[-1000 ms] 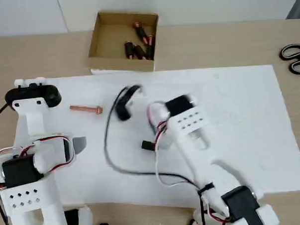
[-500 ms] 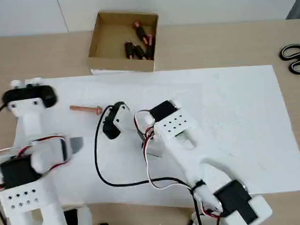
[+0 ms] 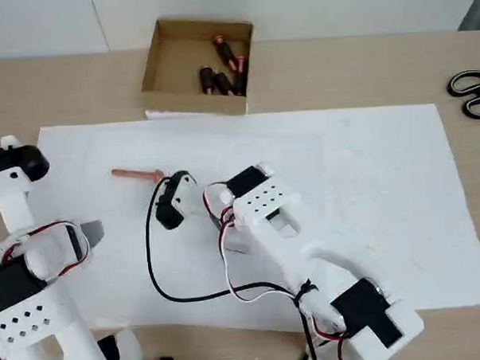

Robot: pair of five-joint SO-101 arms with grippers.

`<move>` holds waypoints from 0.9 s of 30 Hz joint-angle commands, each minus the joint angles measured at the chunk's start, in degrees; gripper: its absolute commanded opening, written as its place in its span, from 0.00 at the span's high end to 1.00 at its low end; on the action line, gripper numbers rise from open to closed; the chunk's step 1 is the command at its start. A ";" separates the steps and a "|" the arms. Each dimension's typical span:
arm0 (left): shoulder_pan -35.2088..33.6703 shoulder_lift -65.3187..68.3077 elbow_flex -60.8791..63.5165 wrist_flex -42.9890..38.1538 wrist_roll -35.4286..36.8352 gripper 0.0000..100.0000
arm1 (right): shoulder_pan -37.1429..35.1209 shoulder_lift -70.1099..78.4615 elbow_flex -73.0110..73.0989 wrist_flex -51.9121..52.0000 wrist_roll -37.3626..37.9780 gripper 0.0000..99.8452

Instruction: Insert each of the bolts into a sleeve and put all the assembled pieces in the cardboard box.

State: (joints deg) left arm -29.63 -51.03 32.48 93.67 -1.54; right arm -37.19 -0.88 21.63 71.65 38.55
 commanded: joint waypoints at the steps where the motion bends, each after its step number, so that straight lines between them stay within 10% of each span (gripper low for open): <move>1: -0.26 -0.70 -2.42 0.26 -0.26 0.72 | -0.31 -0.22 -0.35 -0.92 0.00 0.80; 17: -0.35 -0.70 -2.42 0.26 -0.26 0.72 | 0.04 12.00 -2.90 -2.42 0.00 0.81; 27: -0.35 -0.70 -2.42 0.26 -0.26 0.72 | 5.41 12.09 -7.38 1.01 0.00 1.00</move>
State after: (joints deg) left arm -29.71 -51.03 32.48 93.67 -1.54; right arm -34.29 11.25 16.26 70.07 38.64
